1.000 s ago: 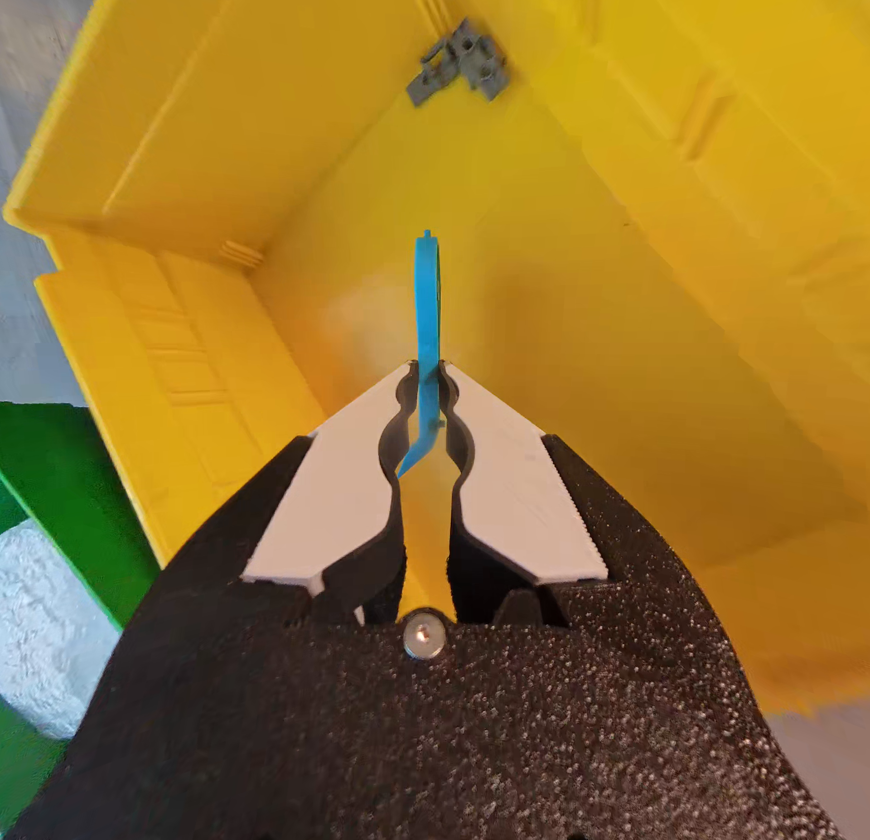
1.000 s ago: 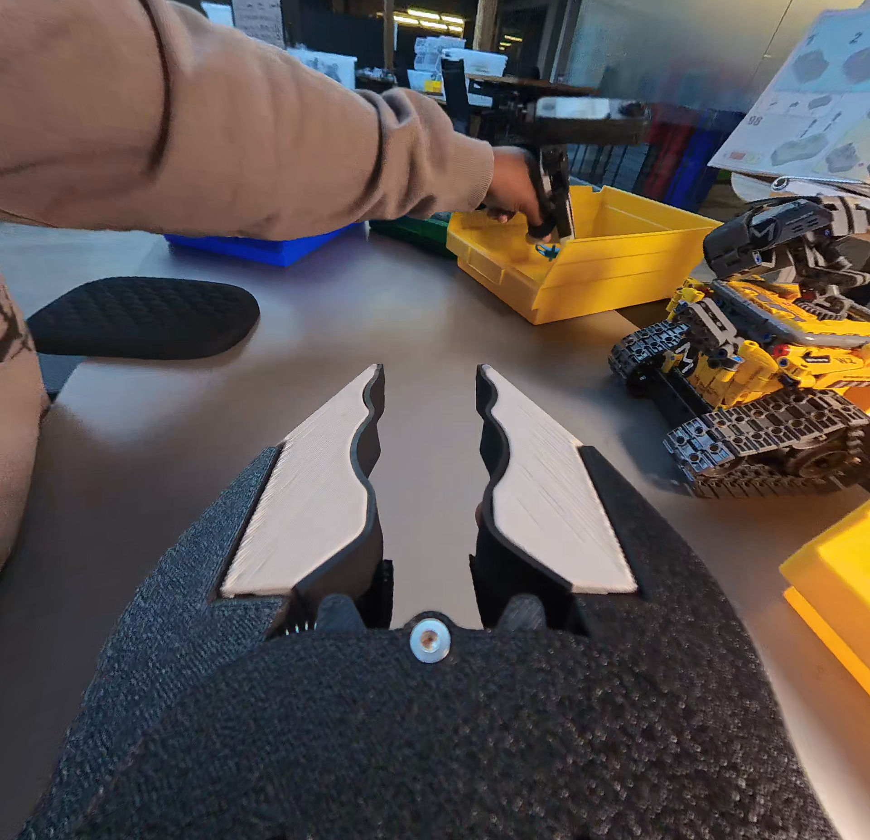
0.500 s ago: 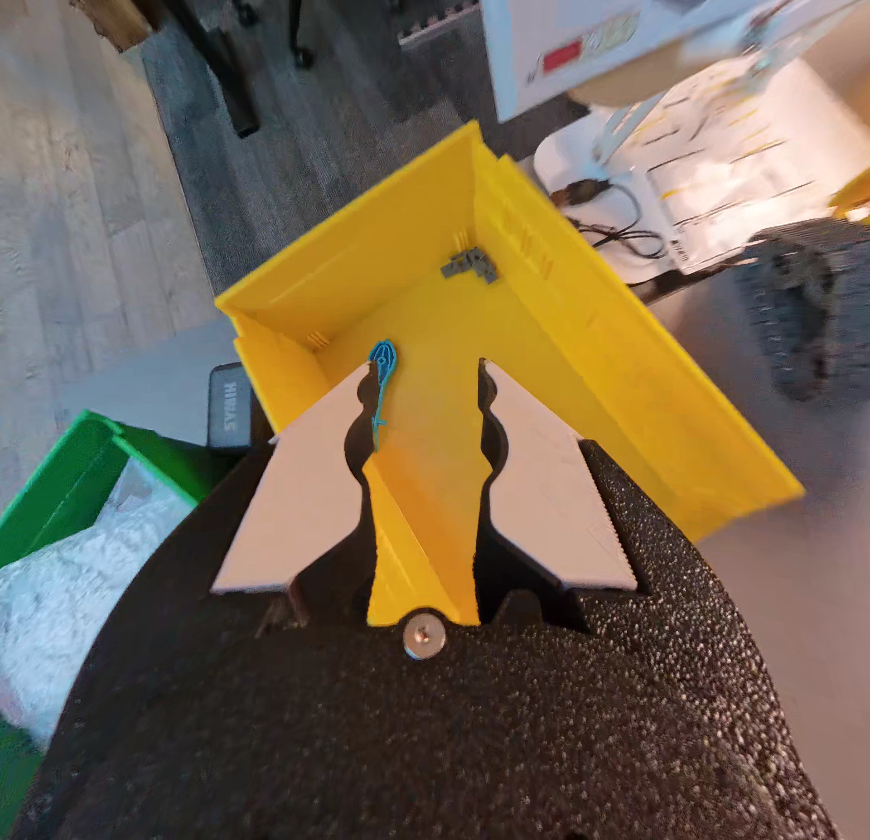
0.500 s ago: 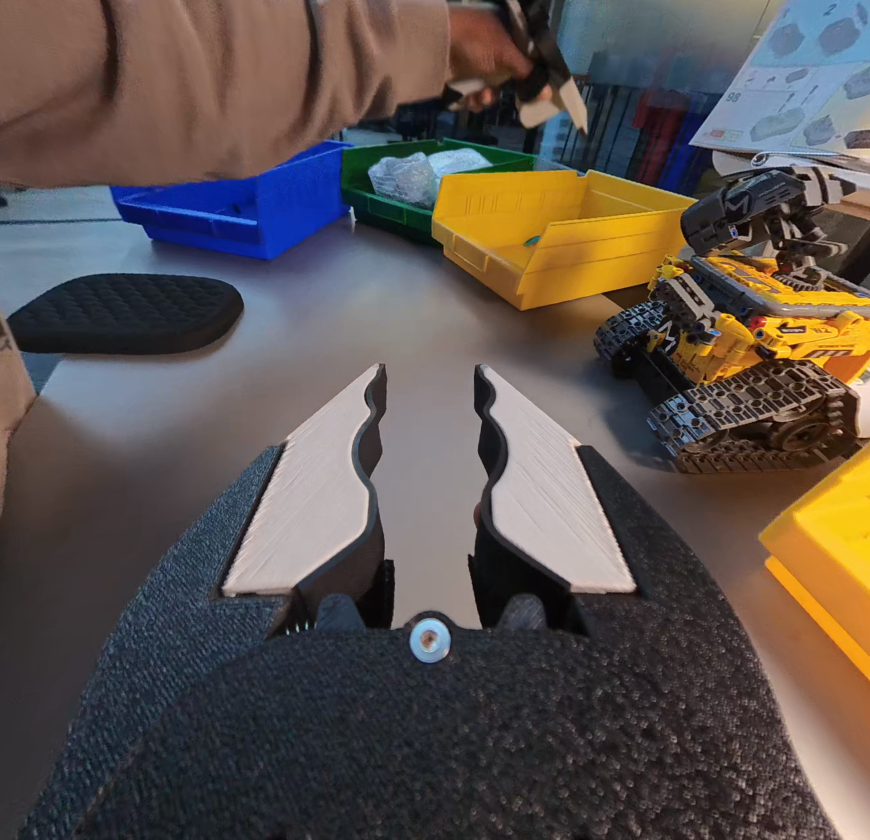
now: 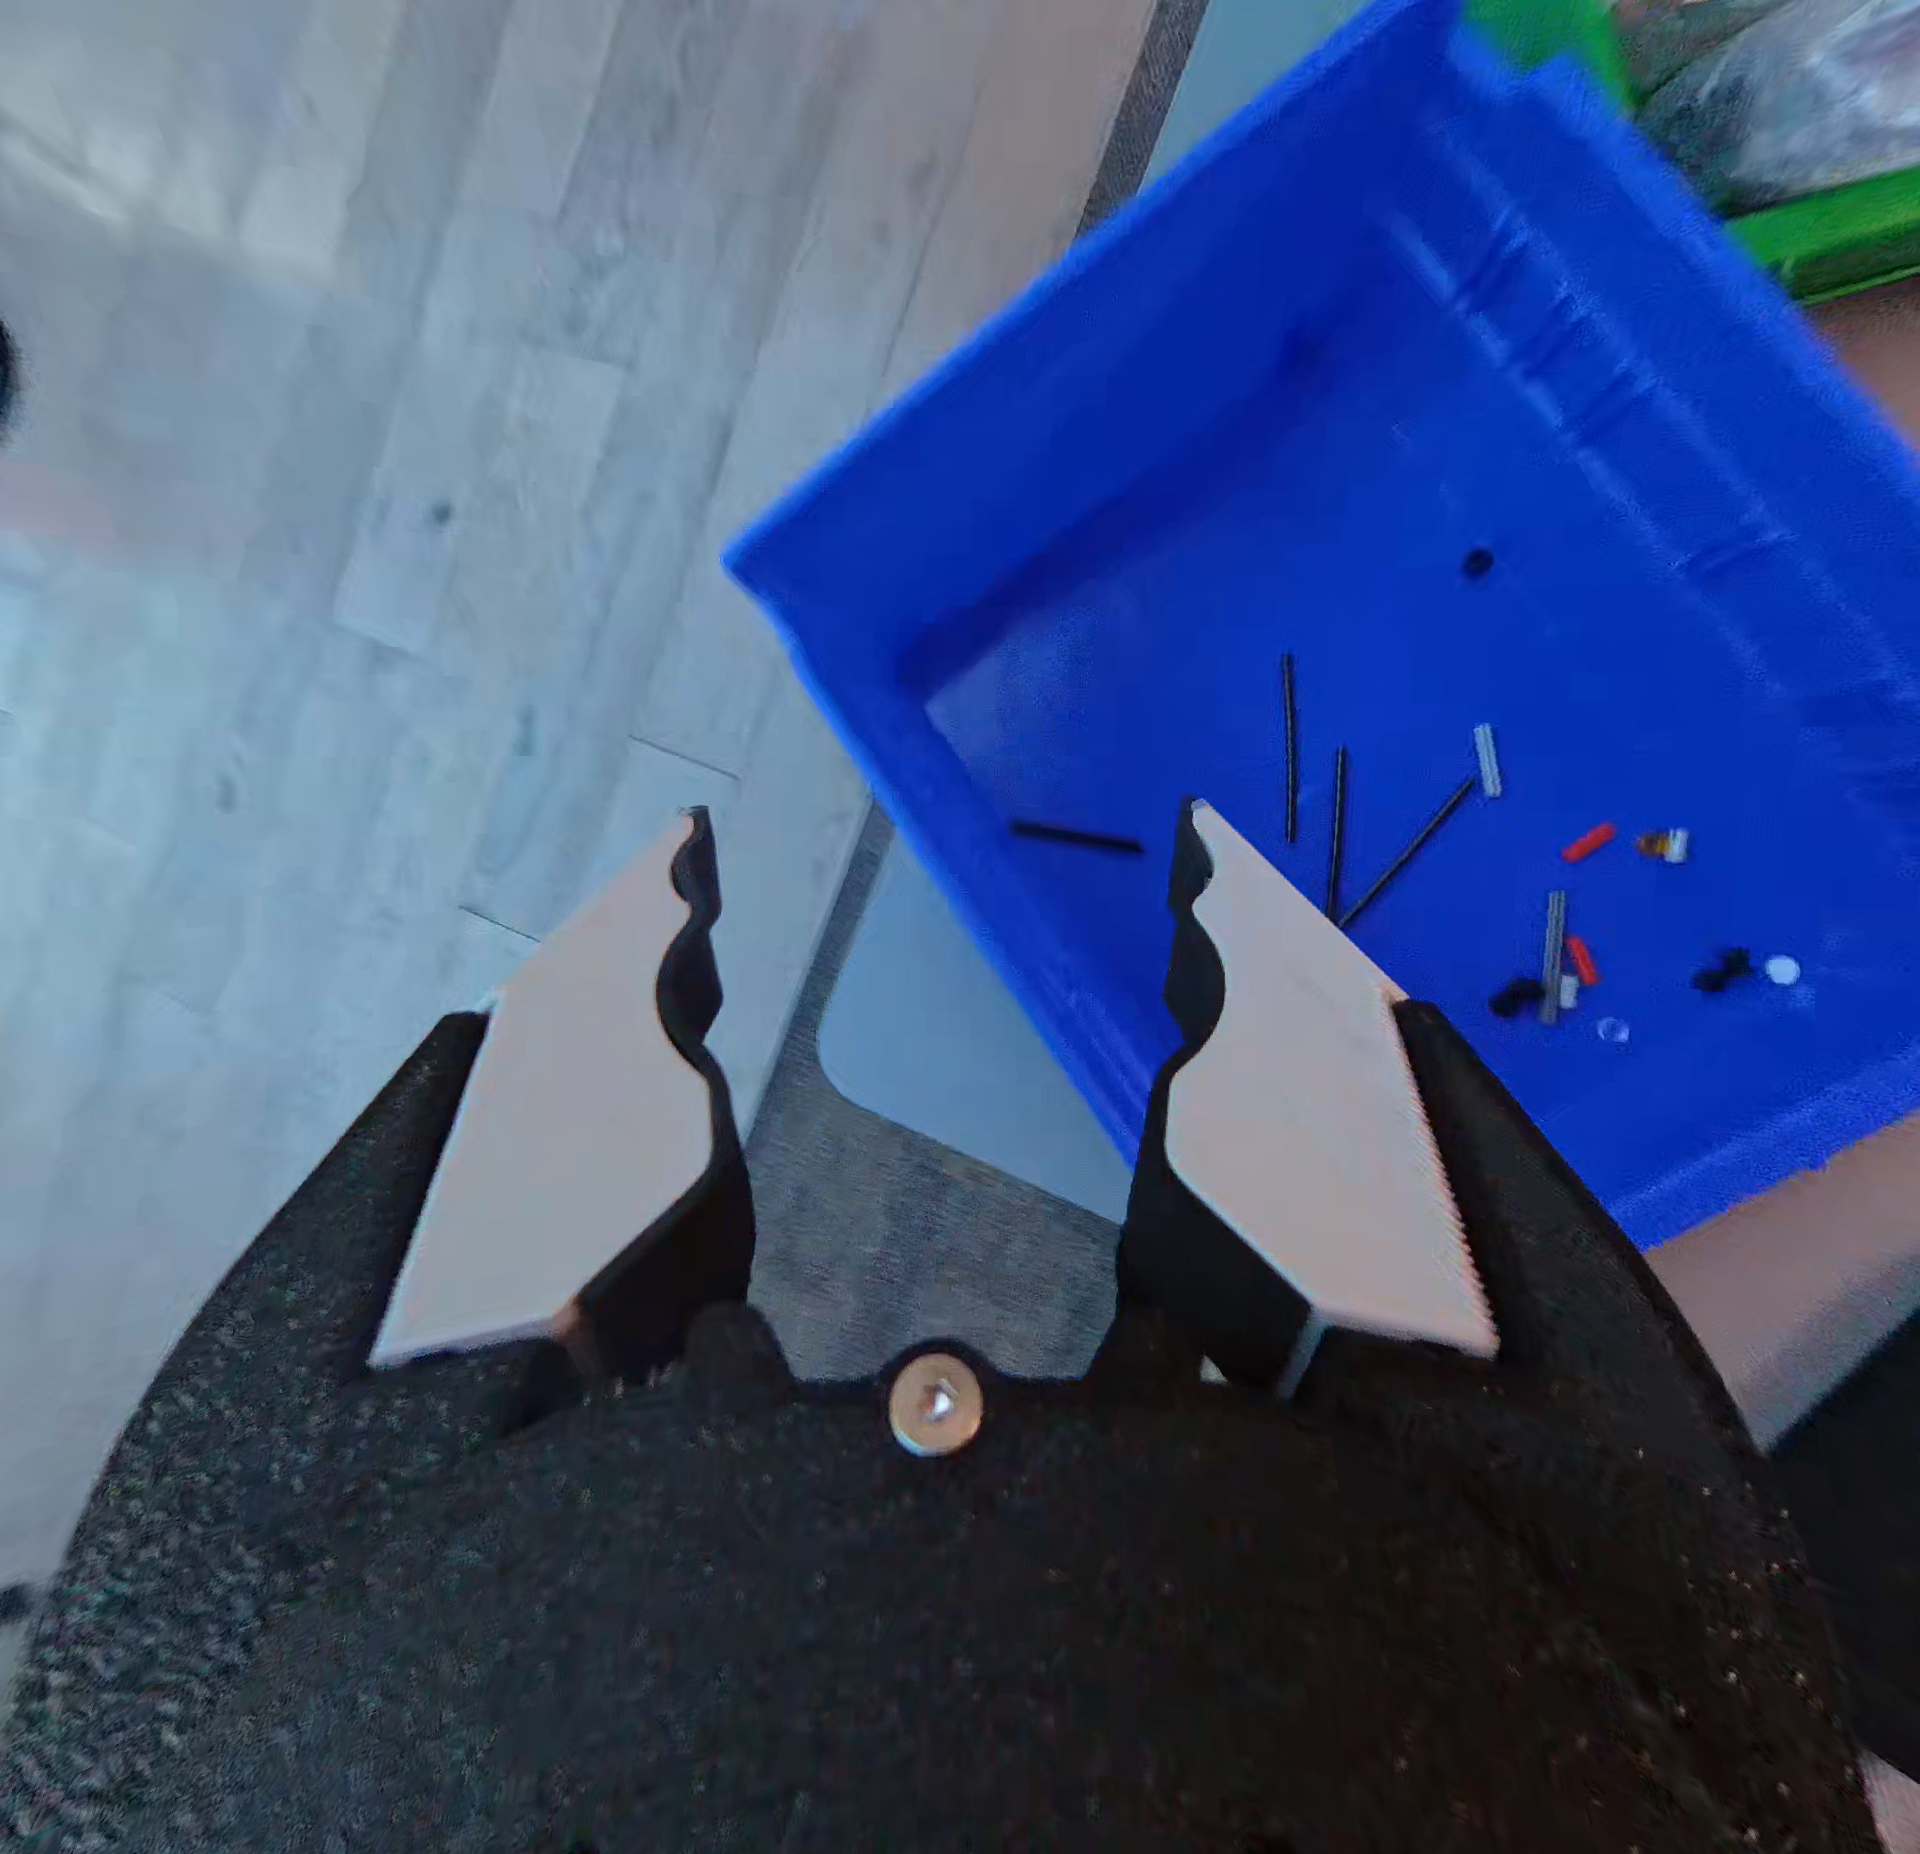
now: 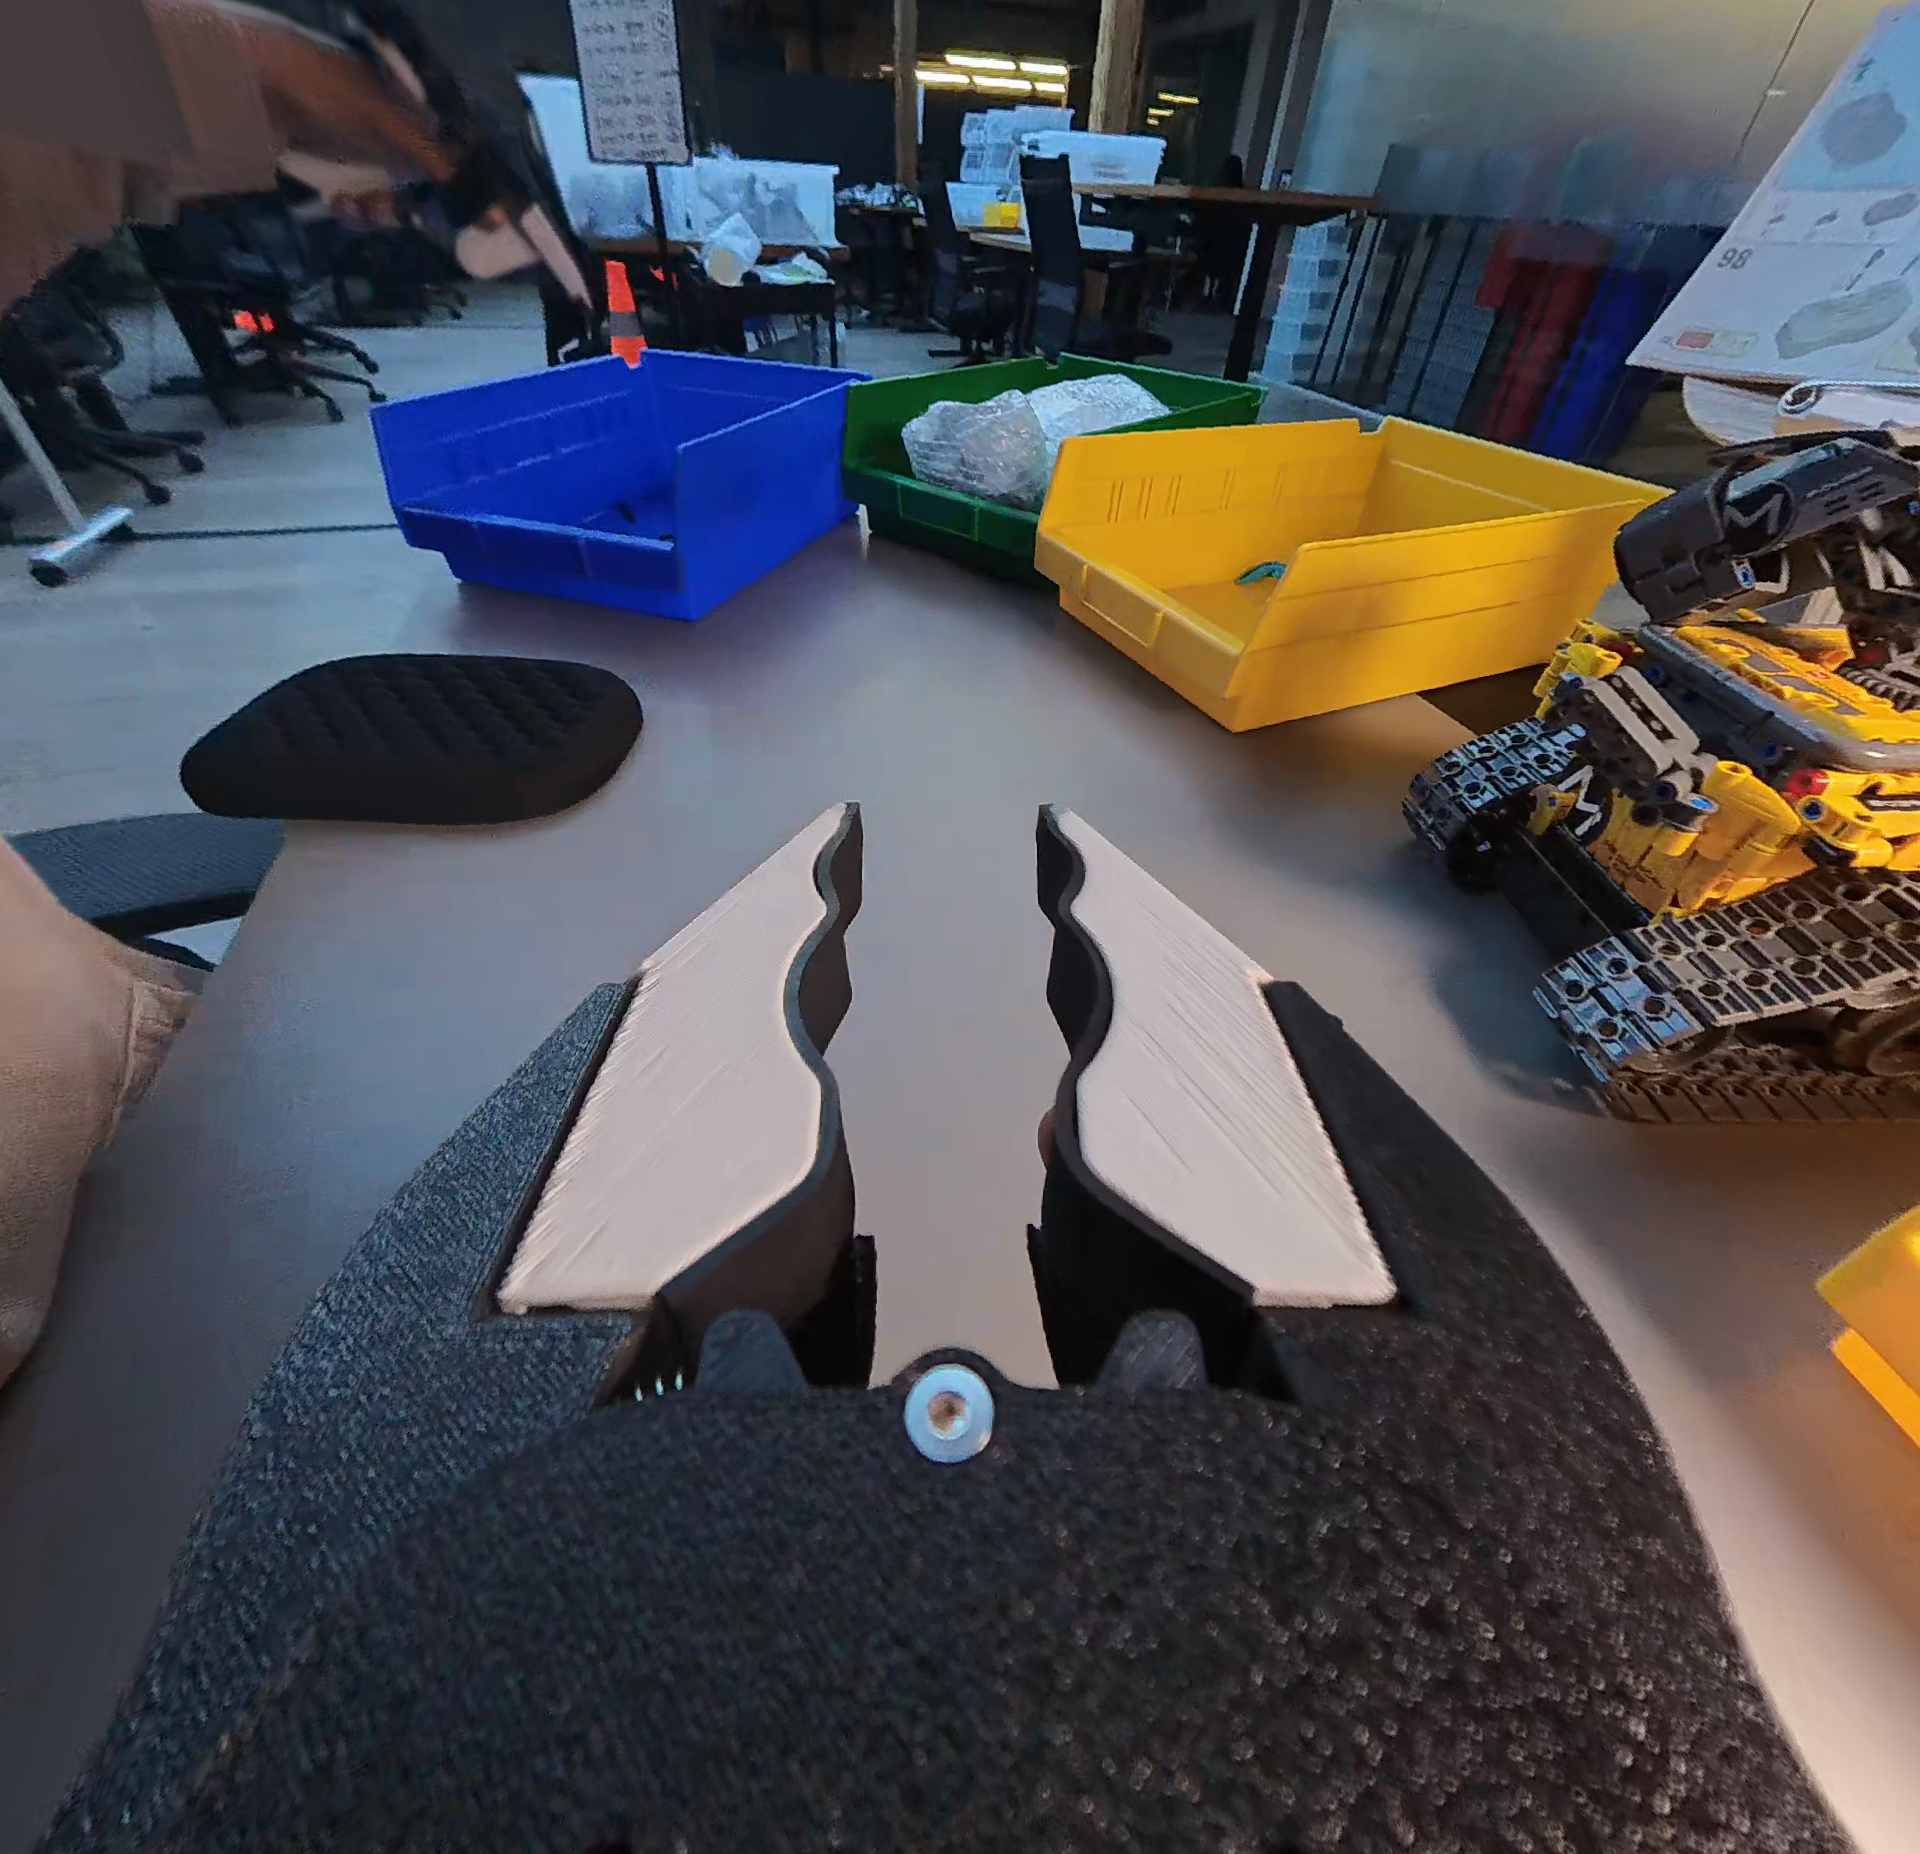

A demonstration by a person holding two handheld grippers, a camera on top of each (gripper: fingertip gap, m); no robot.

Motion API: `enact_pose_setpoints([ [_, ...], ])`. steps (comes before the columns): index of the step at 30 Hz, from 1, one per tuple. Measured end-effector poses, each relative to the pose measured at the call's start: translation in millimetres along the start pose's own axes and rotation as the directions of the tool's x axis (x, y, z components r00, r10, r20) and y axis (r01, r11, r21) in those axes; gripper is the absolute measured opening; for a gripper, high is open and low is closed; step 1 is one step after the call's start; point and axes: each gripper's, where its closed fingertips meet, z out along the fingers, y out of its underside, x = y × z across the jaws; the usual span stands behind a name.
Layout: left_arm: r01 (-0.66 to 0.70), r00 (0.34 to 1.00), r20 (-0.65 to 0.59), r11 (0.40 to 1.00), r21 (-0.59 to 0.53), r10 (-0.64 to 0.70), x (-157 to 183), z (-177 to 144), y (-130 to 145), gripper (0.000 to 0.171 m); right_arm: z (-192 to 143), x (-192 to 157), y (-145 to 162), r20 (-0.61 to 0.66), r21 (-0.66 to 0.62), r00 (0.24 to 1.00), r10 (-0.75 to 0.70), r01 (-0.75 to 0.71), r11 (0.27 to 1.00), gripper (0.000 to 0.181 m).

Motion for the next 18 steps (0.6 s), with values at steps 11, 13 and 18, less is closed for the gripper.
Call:
enact_pose_setpoints([
  [11, 0.052, 0.983, -0.161, 0.981, -0.188, -0.083, 30, 61, 84, 0.026, 3, 0, 8, 0.025, -0.003, 0.995, 0.099, -0.099, 0.995, 0.034],
  [13, 0.066, 0.988, -0.122, 0.976, -0.207, -0.093, 19, 62, 84, 0.014, 3, 0, 7, 0.022, -0.004, 0.996, 0.090, -0.090, 0.996, 0.033],
  [18, 0.072, 0.994, -0.073, 0.982, -0.173, -0.085, -4, 51, 74, 0.003, 3, 1, 13, 0.026, -0.025, 0.996, 0.090, -0.089, 0.996, 0.033],
])
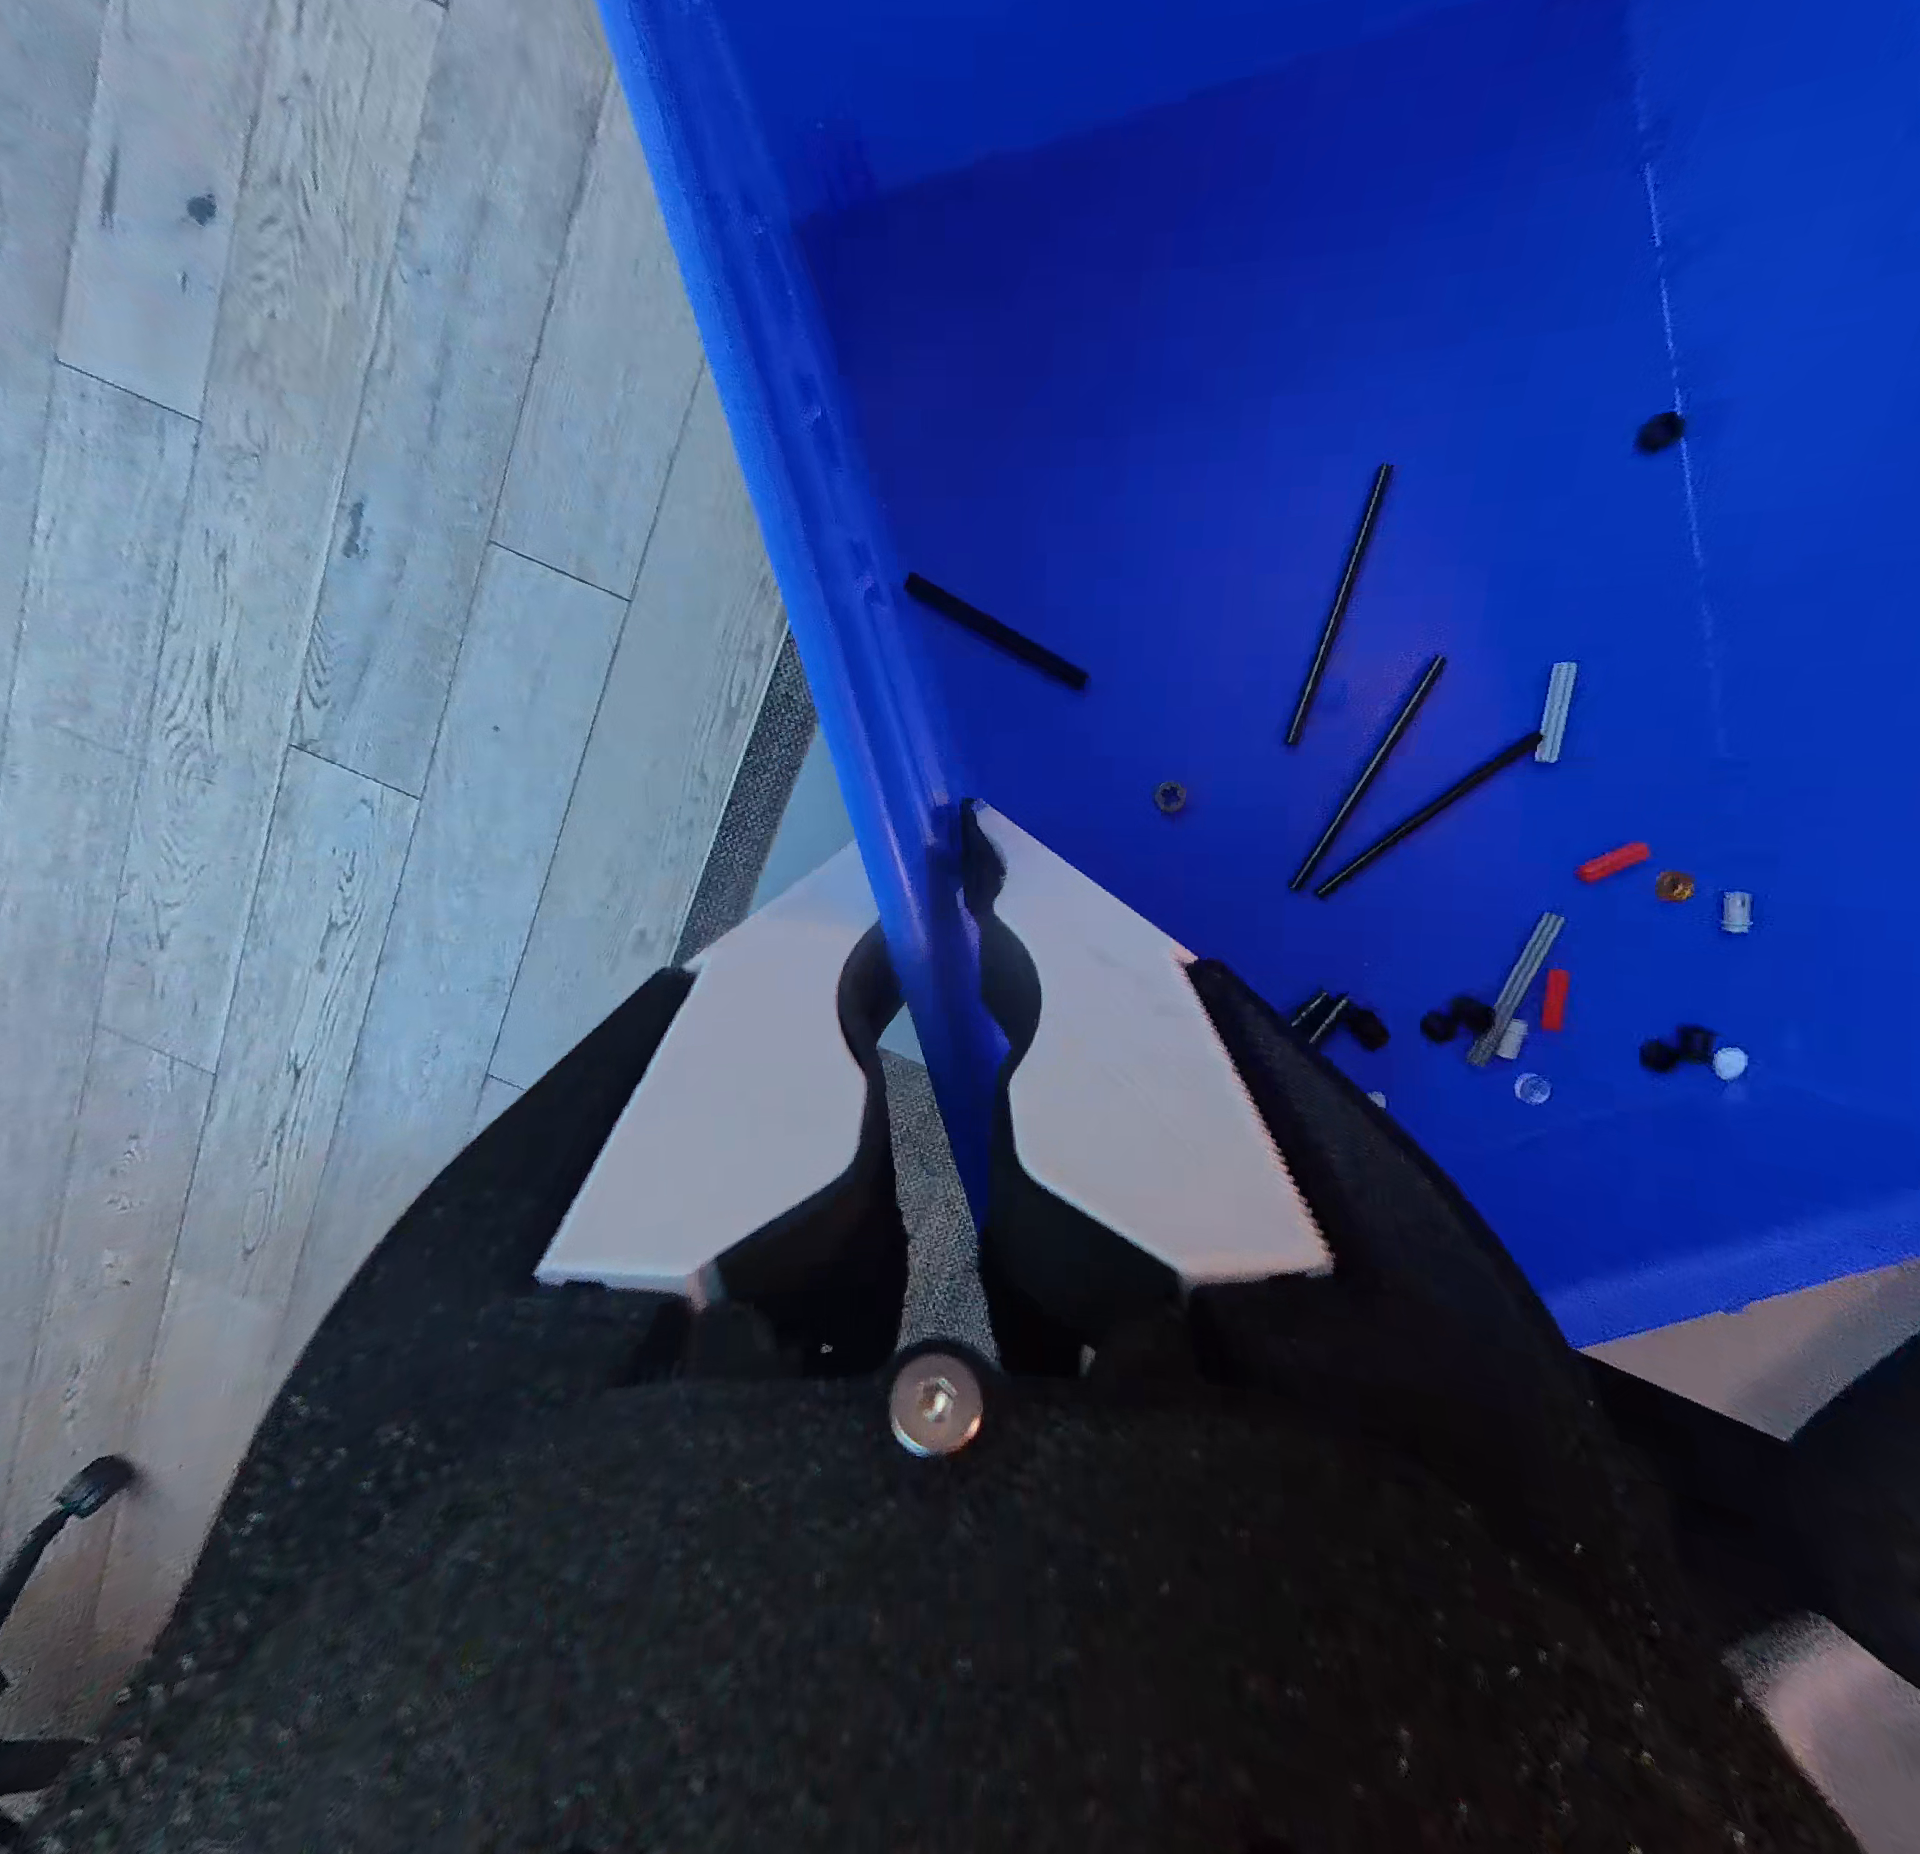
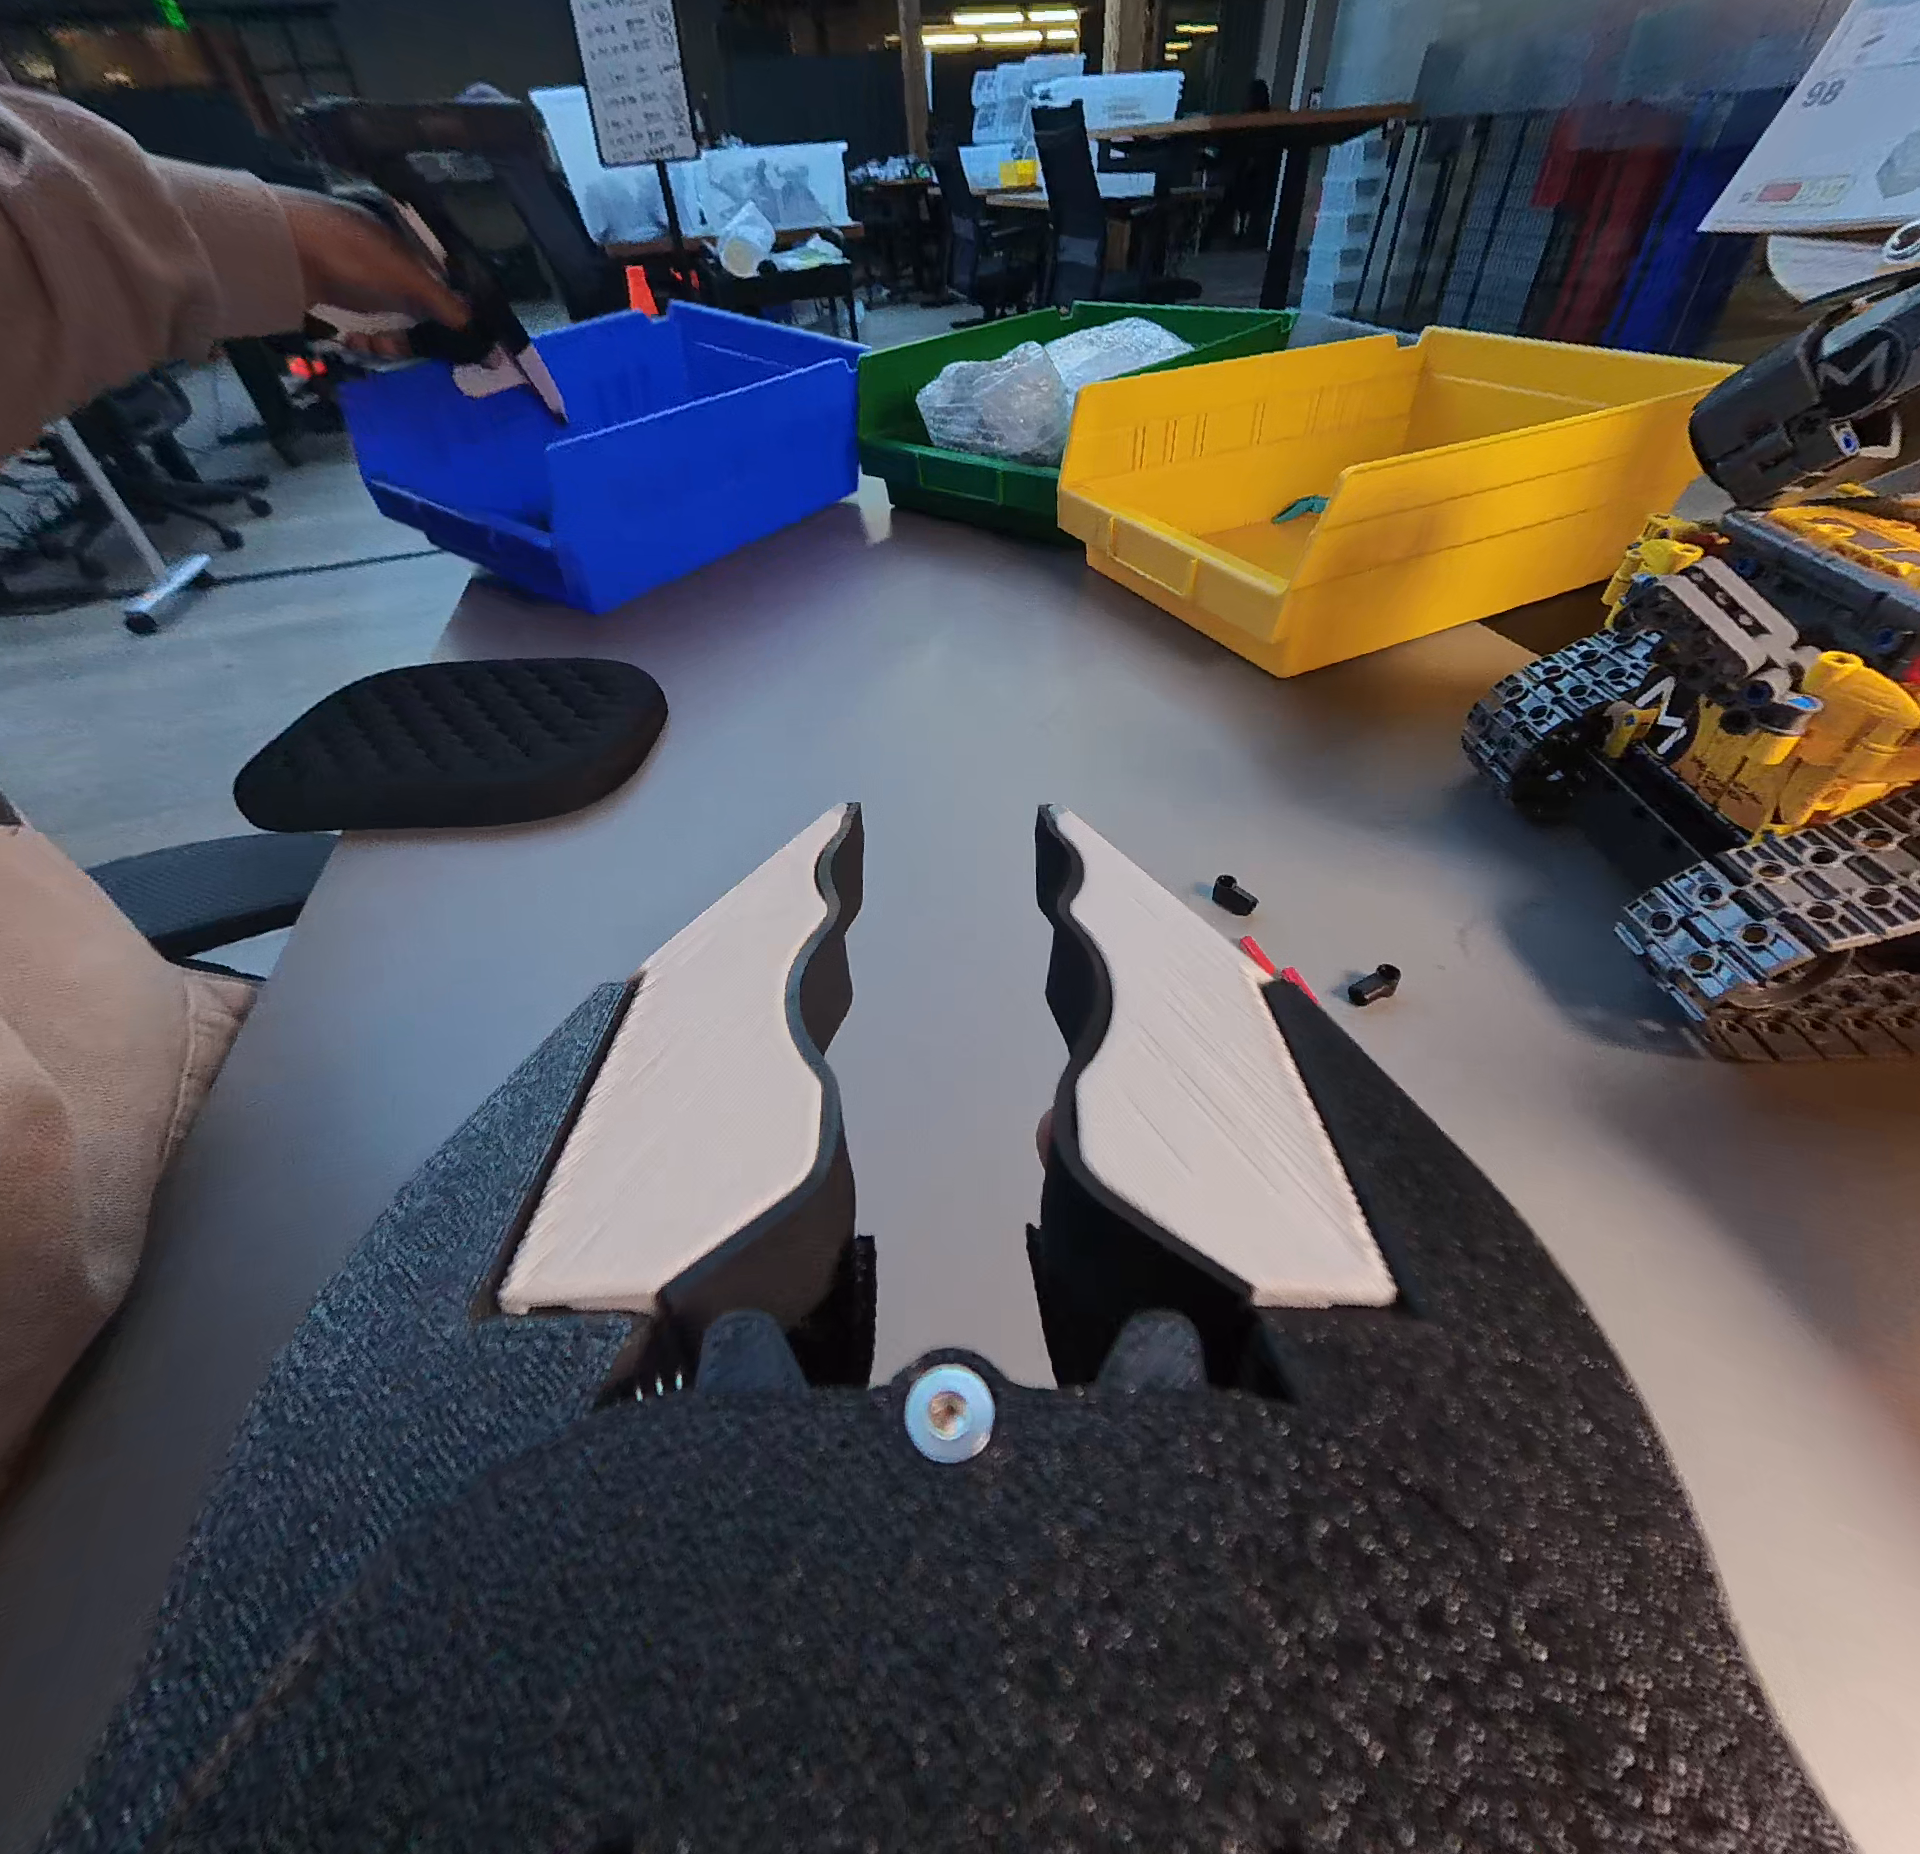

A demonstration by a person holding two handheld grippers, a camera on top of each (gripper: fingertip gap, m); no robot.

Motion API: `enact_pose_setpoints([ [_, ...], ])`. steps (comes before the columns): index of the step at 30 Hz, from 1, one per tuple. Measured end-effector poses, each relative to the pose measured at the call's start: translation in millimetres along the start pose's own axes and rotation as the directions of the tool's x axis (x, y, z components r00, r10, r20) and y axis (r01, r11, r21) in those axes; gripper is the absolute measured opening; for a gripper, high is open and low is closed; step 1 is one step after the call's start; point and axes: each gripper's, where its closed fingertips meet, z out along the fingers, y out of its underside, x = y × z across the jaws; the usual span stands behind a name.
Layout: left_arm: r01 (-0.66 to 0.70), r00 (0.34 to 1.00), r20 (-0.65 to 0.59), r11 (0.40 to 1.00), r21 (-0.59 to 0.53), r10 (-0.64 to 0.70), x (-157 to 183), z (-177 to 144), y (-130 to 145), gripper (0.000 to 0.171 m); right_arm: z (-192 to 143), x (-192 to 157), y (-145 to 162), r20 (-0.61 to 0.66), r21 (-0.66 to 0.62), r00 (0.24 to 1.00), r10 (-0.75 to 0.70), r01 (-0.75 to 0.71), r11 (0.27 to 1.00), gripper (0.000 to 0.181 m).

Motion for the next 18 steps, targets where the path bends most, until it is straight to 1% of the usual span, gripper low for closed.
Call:
enact_pose_setpoints([
  [5, 0.002, 0.999, 0.042, 0.995, 0.104, -0.007, -16, -37, -18, 0.004, 0, 1, 2, 0.010, -0.005, 0.999, 0.031, -0.031, 0.999, 0.033],
  [8, -0.004, 0.998, 0.055, 0.990, 0.140, -0.004, -22, -58, -21, 0.005, 0, 0, 2, 0.014, -0.006, 0.999, 0.031, -0.031, 1.000, 0.033],
  [11, -0.049, 0.996, 0.076, 0.984, 0.169, 0.036, -19, -76, -24, 0.005, 0, -2, 1, 0.017, -0.009, 1.000, 0.022, -0.022, 1.000, 0.033],
  [14, -0.105, 0.993, 0.073, 0.973, 0.207, 0.092, -2, -93, -32, 0.005, 0, -4, 1, 0.024, -0.010, 0.999, 0.024, -0.024, 1.000, 0.033],
  [18, -0.189, 0.982, 0.038, 0.939, 0.288, 0.186, 45, -119, -57, 0.004, 0, -6, 0, 0.032, -0.009, 0.999, 0.023, -0.022, 1.000, 0.033],
])
